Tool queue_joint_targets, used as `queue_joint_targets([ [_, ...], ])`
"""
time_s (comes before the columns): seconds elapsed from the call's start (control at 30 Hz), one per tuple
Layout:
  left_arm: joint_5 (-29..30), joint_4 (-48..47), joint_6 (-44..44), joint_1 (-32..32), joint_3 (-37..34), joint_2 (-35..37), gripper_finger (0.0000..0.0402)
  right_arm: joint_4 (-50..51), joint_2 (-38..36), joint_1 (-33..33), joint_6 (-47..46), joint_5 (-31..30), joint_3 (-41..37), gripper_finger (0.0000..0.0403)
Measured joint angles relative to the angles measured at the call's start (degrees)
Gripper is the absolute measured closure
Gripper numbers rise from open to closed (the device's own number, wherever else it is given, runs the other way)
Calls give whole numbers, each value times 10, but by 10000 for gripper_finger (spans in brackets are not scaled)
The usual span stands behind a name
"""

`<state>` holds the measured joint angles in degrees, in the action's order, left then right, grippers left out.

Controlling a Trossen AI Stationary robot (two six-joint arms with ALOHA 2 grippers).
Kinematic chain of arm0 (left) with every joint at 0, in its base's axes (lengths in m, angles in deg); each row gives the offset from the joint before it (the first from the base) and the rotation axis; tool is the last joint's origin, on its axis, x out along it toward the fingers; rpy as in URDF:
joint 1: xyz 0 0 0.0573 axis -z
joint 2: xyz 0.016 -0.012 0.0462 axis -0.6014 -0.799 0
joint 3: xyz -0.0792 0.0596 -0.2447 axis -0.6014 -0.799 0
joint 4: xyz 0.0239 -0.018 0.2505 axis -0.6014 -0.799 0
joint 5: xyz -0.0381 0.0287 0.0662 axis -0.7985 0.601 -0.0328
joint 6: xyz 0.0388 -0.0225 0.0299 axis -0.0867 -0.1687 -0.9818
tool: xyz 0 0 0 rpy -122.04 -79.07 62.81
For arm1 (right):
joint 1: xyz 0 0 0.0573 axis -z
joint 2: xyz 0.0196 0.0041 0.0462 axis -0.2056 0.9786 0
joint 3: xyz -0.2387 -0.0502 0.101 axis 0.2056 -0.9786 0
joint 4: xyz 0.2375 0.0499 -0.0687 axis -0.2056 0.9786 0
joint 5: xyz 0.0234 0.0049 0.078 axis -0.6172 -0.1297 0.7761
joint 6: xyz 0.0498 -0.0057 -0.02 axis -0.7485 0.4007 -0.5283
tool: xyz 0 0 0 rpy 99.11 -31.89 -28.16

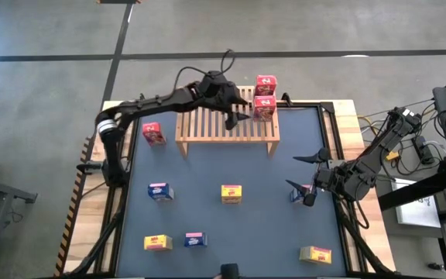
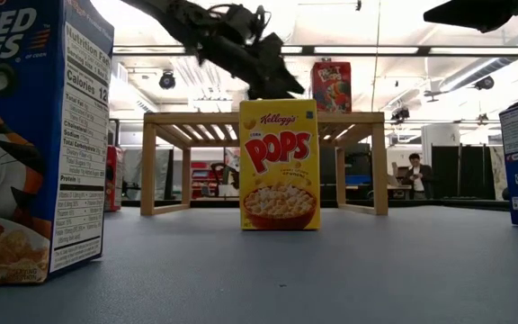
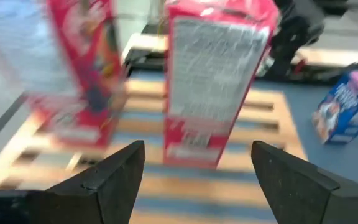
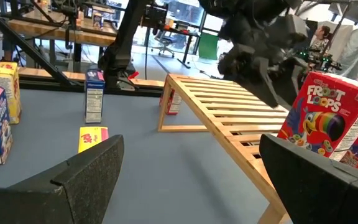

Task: Stack cereal on shelf
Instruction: Put the red cereal box on the shelf aligned with the other red cereal boxes

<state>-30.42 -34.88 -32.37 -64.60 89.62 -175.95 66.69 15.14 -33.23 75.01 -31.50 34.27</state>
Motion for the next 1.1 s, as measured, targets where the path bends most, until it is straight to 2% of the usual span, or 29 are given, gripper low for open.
queue_joint_targets([
  [0.23, 155, -213, -21, 1, 0, 84, 122, 0, 0, 0, 0, 0, 0, 39],
  [0.5, 286, -445, 53, 2, -6, 155, 122, -7, 0, 0, 18, 0, 0, 39],
  [0.6, 291, -479, 55, -4, -40, 180, 123, -21, 0, 0, 35, 0, 0, 39],
  [0.9, 280, -419, 67, -27, -201, 315, 145, -30, 0, 0, 40, 0, 0, 39],
  [1.1, 282, -445, 62, -58, -267, 394, 155, -31, 0, 2, 39, 0, 0, 39],
])
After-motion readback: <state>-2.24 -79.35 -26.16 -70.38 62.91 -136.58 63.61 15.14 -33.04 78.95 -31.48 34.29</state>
